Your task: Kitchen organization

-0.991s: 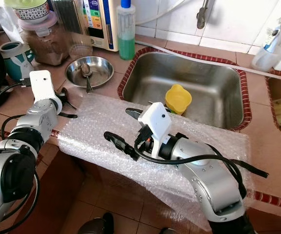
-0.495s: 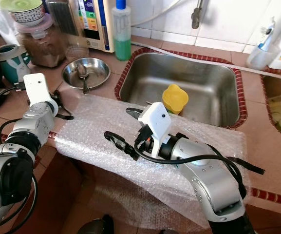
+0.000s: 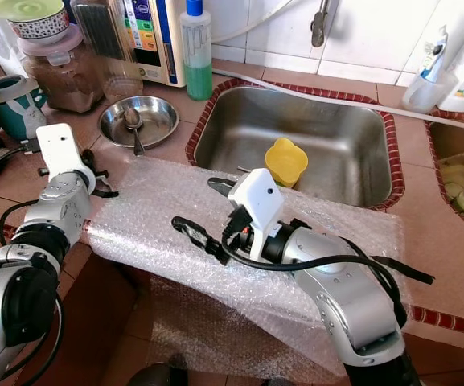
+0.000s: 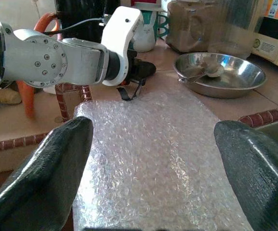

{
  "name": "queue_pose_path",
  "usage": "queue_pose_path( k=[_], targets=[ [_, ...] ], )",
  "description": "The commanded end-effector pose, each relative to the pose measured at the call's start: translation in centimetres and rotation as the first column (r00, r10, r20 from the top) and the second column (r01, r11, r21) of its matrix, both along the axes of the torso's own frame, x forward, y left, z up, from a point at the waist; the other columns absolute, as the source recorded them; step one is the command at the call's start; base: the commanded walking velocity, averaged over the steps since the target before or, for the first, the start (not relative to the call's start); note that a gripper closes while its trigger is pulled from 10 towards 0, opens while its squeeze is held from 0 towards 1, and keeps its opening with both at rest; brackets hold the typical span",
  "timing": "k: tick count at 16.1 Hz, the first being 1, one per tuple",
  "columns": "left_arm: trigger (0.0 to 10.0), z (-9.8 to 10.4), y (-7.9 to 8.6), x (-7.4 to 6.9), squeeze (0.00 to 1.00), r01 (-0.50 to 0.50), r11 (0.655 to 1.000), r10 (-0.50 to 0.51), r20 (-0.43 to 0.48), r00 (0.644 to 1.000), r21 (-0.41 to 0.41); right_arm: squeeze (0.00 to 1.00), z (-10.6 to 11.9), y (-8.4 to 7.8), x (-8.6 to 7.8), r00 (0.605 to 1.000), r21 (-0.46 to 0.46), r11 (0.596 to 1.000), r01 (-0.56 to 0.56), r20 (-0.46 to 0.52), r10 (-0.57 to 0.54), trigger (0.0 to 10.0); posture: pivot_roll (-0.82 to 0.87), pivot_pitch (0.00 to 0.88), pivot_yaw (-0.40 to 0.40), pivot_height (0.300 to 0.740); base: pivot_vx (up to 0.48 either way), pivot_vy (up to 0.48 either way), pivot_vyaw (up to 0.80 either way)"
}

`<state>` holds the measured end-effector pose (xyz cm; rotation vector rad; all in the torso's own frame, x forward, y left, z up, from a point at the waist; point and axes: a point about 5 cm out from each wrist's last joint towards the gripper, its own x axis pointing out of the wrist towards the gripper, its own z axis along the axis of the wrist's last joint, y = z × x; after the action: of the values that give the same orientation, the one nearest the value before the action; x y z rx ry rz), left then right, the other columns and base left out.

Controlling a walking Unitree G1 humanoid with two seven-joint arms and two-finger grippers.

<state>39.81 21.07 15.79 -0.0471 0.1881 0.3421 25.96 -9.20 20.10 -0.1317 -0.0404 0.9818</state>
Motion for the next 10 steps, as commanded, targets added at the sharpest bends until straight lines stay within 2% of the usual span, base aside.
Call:
queue_pose_path(
  k=[1,6,10],
  targets=[
    [0.0,-2.5,0.2,-0.9,0.00,-0.018,1.000,0.018,-0.102,0.995,-0.001,0.00,0.4,0.1,-0.1,1.000,0.001,1.000,-0.012,0.020,0.012,10.0,-0.10,0.183,0.004,0.740,0.000,0.000,0.00],
    [0.0,0.5,0.2,0.0,0.00,-0.063,0.997,0.061,0.040,0.997,0.054,0.00,0.4,0.1,0.0,1.000,-0.001,1.000,-0.014,0.020,0.014,10.0,-0.10,0.183,-0.001,0.740,0.000,0.000,0.00],
    [0.0,2.7,-0.6,0.6,0.00,-0.060,0.997,0.052,0.136,0.989,0.054,0.00,0.4,0.1,0.1,1.000,-0.003,1.000,-0.016,0.022,0.016,10.0,-0.09,0.178,-0.002,0.740,0.000,0.000,0.00]
  ],
)
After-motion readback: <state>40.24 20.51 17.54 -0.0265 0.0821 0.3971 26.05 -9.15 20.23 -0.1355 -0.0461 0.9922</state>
